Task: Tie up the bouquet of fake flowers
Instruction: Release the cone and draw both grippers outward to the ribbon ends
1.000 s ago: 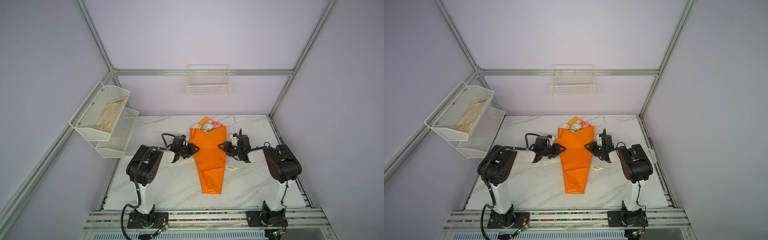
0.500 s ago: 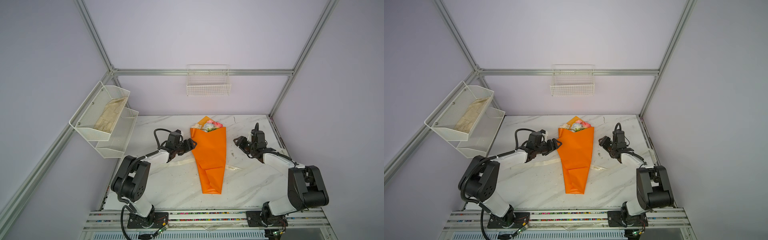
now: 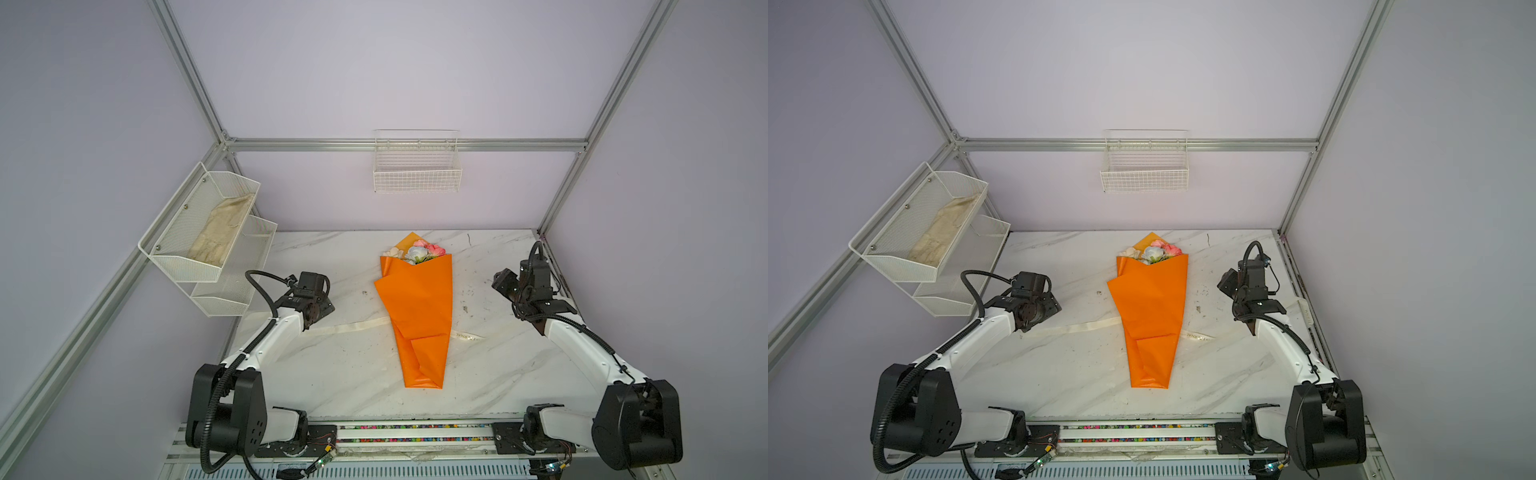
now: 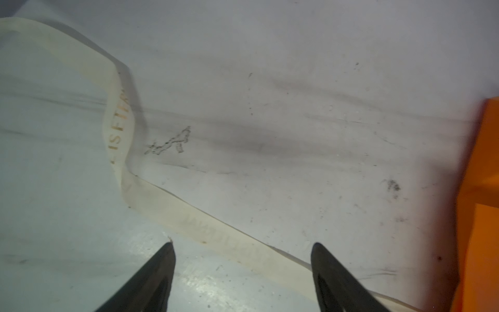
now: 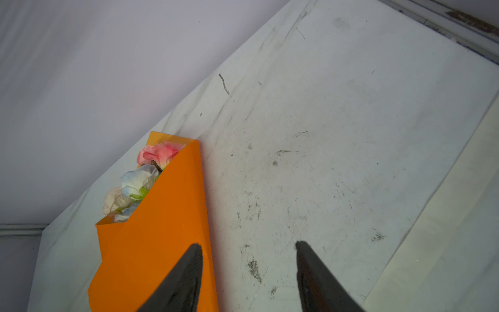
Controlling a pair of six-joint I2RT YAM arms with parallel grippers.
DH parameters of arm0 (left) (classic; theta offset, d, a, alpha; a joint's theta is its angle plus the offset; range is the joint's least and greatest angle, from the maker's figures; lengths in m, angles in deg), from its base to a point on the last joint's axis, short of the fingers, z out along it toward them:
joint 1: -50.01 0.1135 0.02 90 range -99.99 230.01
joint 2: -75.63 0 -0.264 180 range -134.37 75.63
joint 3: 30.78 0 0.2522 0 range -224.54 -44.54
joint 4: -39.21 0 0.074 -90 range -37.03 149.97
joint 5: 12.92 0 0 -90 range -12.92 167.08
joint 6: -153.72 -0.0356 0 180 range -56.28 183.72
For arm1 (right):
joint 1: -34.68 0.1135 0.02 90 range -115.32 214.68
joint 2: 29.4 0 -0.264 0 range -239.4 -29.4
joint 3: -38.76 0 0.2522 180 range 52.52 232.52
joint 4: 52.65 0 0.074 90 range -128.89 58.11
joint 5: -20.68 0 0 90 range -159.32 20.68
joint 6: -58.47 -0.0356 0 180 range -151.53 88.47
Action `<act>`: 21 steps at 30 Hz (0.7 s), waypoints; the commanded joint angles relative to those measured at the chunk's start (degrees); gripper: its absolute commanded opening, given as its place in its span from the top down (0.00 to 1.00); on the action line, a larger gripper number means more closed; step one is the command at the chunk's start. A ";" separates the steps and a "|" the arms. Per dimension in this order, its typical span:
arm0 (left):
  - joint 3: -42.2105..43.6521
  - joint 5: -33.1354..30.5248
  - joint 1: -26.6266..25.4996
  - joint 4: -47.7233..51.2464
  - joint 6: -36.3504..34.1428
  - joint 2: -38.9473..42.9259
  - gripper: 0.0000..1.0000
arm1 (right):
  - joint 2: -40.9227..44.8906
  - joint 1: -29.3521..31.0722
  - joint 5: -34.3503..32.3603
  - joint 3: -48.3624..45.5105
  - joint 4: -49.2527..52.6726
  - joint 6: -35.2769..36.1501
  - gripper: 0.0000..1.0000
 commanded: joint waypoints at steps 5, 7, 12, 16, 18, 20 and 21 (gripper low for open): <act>0.82 -1.93 1.66 4.52 0.35 -6.63 0.23 | -0.81 -0.07 -0.01 0.76 1.76 1.35 0.43; 0.49 -1.56 1.84 4.68 0.90 -8.42 0.23 | -1.02 -0.13 -0.73 0.60 2.07 1.35 0.43; 1.33 -4.22 2.54 3.69 1.85 -9.77 0.22 | -0.92 -0.11 -1.14 -0.13 1.90 1.18 0.43; 1.42 -4.43 4.52 1.79 0.84 -11.73 0.22 | -1.62 -0.12 -1.13 -0.29 1.98 1.09 0.43; 1.61 -2.80 5.51 -0.63 -0.32 -12.51 0.23 | -1.91 -0.09 -0.89 -0.33 1.86 1.16 0.43; 1.59 -2.15 5.75 -2.13 -0.70 -13.13 0.23 | -2.51 -0.11 -0.46 -0.29 1.85 1.34 0.43; 1.61 -1.65 5.80 -2.91 -0.83 -13.45 0.23 | -2.76 -0.07 -0.13 -0.19 1.72 1.34 0.43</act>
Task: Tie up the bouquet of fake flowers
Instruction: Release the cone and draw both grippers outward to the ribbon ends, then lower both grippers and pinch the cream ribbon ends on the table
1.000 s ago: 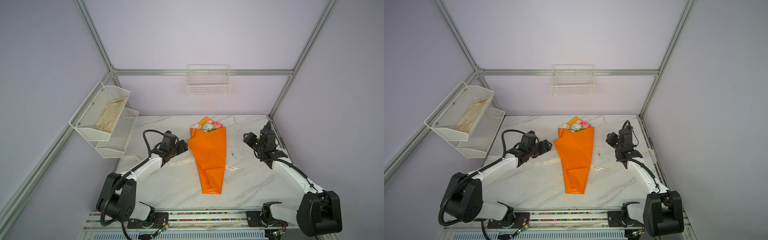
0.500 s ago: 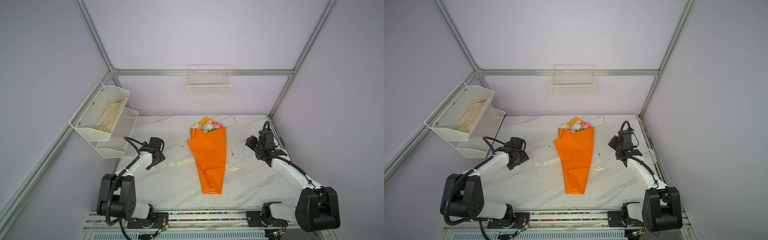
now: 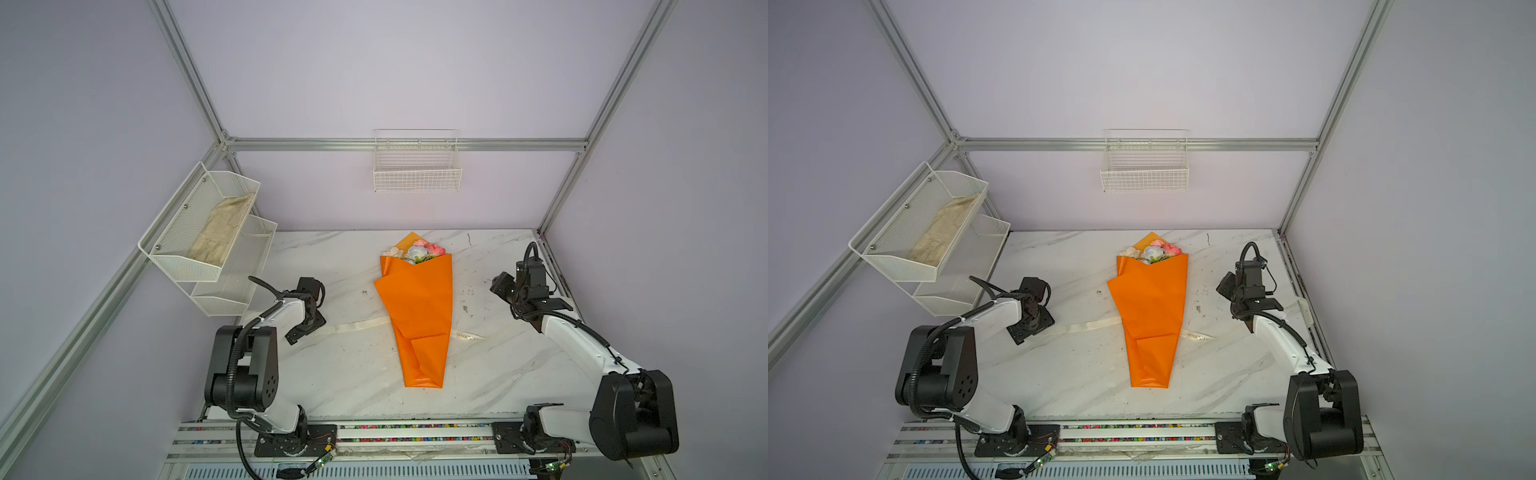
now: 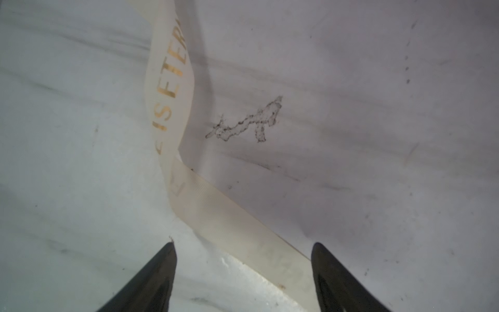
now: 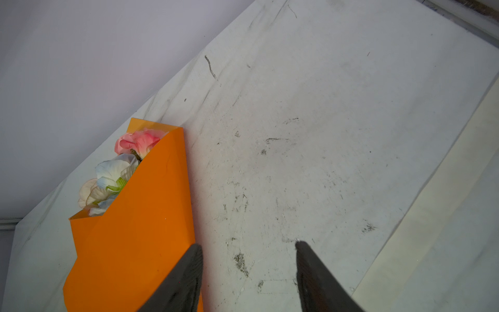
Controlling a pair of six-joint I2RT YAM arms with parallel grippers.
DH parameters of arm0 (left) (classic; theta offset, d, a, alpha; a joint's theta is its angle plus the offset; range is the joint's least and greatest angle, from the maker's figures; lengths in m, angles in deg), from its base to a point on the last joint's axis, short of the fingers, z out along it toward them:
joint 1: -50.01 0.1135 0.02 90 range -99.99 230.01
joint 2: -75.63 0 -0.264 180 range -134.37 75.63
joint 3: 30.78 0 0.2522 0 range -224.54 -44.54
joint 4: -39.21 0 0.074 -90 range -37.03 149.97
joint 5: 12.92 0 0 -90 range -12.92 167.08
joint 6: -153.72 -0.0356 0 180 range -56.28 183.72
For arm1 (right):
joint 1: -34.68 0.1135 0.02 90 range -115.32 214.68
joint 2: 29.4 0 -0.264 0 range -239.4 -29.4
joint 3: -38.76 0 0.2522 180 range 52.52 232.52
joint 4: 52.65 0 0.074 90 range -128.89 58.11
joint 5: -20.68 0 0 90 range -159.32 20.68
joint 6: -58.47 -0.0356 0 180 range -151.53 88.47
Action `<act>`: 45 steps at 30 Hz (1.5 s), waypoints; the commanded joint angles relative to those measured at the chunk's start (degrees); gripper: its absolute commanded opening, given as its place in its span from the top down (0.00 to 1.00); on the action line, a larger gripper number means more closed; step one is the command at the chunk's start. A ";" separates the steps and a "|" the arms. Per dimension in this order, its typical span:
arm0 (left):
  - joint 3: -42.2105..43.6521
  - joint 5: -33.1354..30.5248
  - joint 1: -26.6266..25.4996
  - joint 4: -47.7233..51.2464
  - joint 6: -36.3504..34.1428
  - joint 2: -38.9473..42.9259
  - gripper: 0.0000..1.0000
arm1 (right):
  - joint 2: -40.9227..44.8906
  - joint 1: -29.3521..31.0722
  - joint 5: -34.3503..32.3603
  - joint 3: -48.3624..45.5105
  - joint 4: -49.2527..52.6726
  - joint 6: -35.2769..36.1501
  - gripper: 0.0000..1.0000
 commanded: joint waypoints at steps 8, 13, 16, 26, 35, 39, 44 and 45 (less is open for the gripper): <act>4.28 1.35 0.40 -4.82 1.90 -2.65 0.48 | -1.56 -0.13 -0.80 -0.44 1.43 0.45 0.42; 5.45 1.16 0.47 -4.69 2.05 -1.77 0.54 | -0.33 -2.00 -2.73 -1.21 1.96 0.39 0.42; 5.13 1.76 0.40 -5.05 1.45 -3.01 0.64 | -0.02 -2.93 -2.62 -1.21 2.26 1.02 0.42; 2.29 4.89 0.25 -5.20 -0.53 -4.12 0.89 | 1.77 -4.91 -3.61 -1.41 3.38 2.16 0.42; -1.72 9.34 -4.19 -6.72 -3.52 4.56 1.00 | -1.62 -20.18 -5.31 -2.63 7.07 -0.36 0.43; -1.13 10.65 -5.97 -8.91 -4.94 8.68 1.00 | -7.60 -25.04 -5.45 0.34 7.16 -0.03 0.42; 0.15 13.66 -6.11 -10.93 -6.49 9.70 1.00 | -17.53 -27.42 -7.13 3.94 4.07 1.19 0.42; 0.21 14.22 -6.13 -11.06 -6.59 9.72 1.00 | -19.65 -27.82 -7.14 4.72 2.93 1.65 0.42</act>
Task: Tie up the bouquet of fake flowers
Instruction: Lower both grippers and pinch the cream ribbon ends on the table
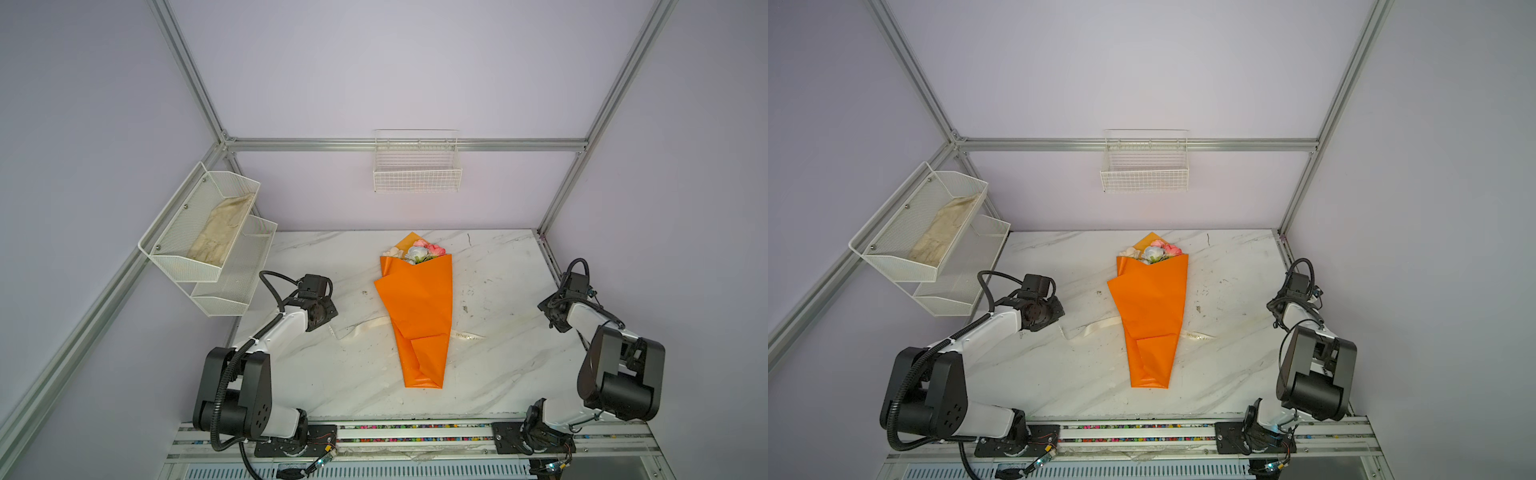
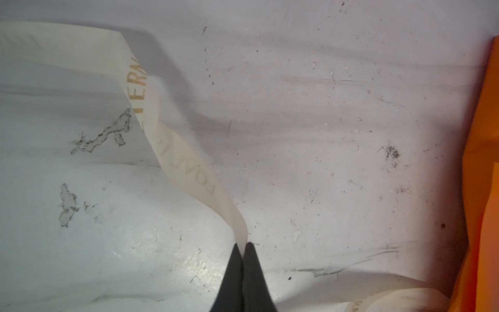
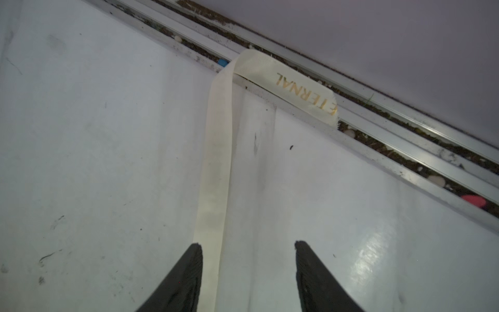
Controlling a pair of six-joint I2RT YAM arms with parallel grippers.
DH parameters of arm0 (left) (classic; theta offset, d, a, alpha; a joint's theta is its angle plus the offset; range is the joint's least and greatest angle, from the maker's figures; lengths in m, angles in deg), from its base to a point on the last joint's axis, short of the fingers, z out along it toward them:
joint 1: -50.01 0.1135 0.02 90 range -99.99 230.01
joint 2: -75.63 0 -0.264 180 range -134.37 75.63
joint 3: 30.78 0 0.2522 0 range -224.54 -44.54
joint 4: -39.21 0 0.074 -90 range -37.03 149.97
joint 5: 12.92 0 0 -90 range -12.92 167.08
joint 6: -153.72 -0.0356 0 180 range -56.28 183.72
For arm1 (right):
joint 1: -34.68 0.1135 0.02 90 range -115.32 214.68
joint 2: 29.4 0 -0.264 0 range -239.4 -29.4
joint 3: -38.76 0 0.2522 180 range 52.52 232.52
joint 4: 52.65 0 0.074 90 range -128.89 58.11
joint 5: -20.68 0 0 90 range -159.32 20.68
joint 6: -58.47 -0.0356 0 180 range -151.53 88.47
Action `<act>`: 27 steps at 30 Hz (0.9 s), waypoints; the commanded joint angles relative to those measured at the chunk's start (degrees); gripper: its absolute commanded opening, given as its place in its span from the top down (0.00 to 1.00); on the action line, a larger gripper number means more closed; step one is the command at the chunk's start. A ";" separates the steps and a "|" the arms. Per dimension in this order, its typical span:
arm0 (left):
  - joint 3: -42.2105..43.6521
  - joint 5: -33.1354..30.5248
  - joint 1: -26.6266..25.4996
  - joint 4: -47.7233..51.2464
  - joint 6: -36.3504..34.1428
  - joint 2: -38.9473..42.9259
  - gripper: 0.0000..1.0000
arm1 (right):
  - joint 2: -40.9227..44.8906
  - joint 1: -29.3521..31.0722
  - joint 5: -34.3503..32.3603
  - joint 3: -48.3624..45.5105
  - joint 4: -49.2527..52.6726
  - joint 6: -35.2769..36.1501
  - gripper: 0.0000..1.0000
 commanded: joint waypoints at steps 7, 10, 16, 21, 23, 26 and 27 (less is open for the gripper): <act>-1.06 3.73 -0.05 -2.29 -2.40 3.28 1.00 | -12.30 -1.24 -0.67 9.29 -2.97 3.01 0.41; -1.30 4.01 -0.05 -2.48 -2.65 3.42 1.00 | -16.07 -0.16 -2.37 12.02 -0.50 3.66 0.40; -1.50 3.56 -0.05 -2.22 -3.23 3.52 1.00 | -20.31 3.48 -9.08 14.12 2.74 5.95 0.46; -2.28 3.55 -0.05 -1.47 -3.77 2.32 1.00 | -23.84 4.85 -10.42 16.60 6.19 6.45 0.57; -2.55 3.57 -0.04 -1.23 -3.88 2.20 1.00 | -24.92 4.85 -9.74 17.09 6.87 7.30 0.62; -2.81 3.37 -0.05 -1.09 -3.74 2.45 1.00 | -25.00 4.85 -10.36 16.78 6.84 7.38 0.69; -2.90 3.46 -0.05 -1.10 -3.71 2.54 1.00 | -24.88 4.85 -9.55 16.44 6.16 8.03 0.73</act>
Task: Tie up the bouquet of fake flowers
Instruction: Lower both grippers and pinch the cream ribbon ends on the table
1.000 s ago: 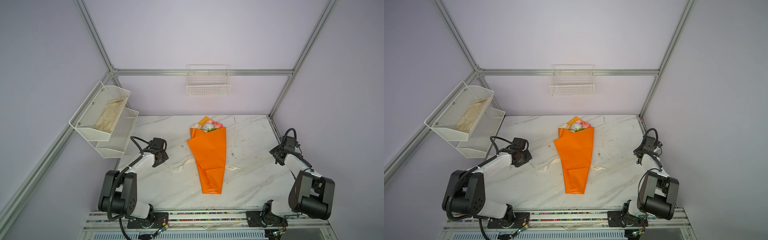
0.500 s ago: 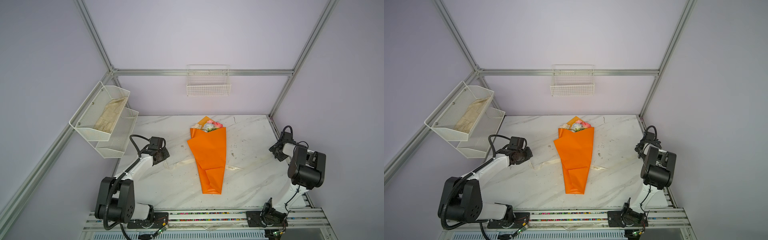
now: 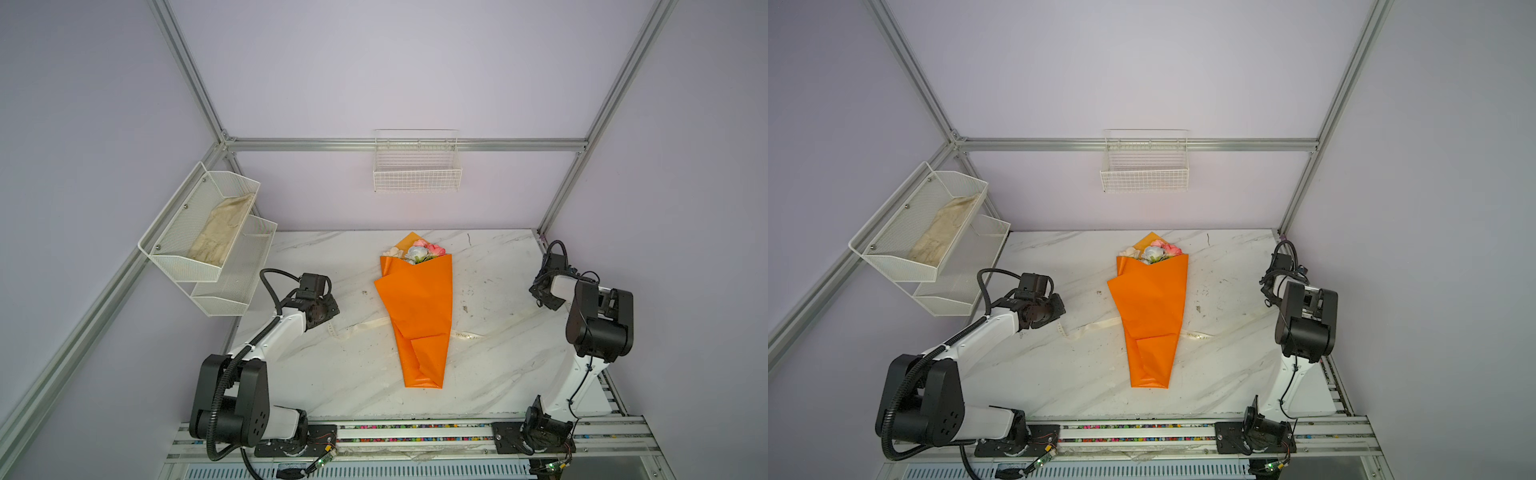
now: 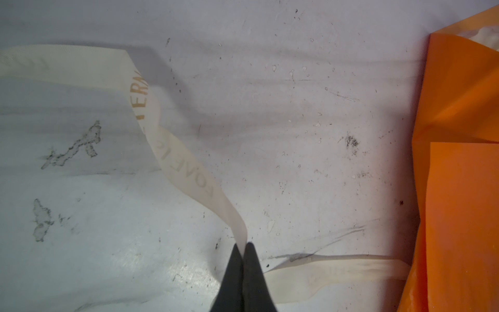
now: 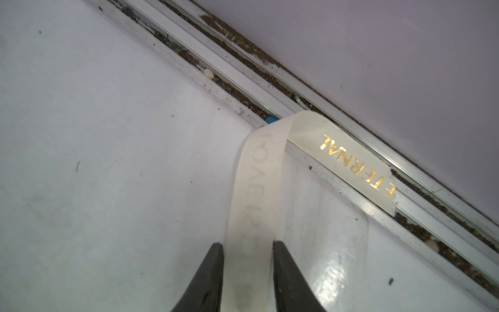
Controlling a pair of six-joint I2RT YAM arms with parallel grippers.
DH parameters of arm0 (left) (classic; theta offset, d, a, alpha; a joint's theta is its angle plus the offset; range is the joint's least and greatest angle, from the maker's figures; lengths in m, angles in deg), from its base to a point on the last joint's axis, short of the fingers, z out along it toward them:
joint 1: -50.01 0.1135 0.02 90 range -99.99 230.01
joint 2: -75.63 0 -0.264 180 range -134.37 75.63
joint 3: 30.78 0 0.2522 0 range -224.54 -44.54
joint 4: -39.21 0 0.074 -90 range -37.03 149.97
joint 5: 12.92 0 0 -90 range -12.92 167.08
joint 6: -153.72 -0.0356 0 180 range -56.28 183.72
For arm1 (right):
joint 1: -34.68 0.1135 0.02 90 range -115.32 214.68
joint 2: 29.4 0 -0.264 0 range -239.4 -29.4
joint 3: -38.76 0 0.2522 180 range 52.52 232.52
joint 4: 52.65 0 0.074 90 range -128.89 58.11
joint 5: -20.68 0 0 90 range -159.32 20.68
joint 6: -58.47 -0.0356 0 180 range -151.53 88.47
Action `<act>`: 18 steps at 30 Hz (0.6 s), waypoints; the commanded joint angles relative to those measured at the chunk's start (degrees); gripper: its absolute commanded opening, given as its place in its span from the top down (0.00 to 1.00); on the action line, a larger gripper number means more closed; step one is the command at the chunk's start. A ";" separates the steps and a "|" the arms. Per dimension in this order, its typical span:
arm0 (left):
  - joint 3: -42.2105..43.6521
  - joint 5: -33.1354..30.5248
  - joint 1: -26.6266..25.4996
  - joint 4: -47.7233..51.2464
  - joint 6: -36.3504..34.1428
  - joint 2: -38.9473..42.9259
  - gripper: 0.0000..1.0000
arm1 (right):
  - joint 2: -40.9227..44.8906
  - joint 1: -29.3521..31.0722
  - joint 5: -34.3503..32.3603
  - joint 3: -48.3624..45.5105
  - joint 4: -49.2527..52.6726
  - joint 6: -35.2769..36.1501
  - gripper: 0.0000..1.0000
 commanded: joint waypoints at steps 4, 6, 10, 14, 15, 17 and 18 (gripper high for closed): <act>-3.16 0.26 -0.10 -0.10 -1.54 0.55 1.00 | -2.92 -0.14 2.59 -1.92 6.36 2.18 0.95; -3.17 0.17 -0.05 0.26 -1.64 0.73 1.00 | -1.83 -0.14 2.82 -1.92 6.22 2.13 1.00; -2.73 0.38 -0.05 0.22 -1.67 1.59 1.00 | 3.63 -0.14 2.18 -1.76 6.22 1.59 1.00; -2.21 1.90 -0.06 -0.95 -1.57 2.45 1.00 | 10.92 -0.14 3.35 -1.27 6.17 1.77 1.00; -2.31 2.22 -0.05 -1.17 -1.55 2.66 1.00 | 12.55 -0.18 3.41 -0.84 6.78 1.78 1.00; -2.27 2.50 -0.05 -1.32 -1.53 3.13 1.00 | 16.10 -0.14 3.10 -0.49 7.48 1.58 1.00; -2.14 2.62 -0.05 -1.47 -1.45 3.27 1.00 | 18.04 -0.20 2.28 -0.33 8.04 0.93 1.00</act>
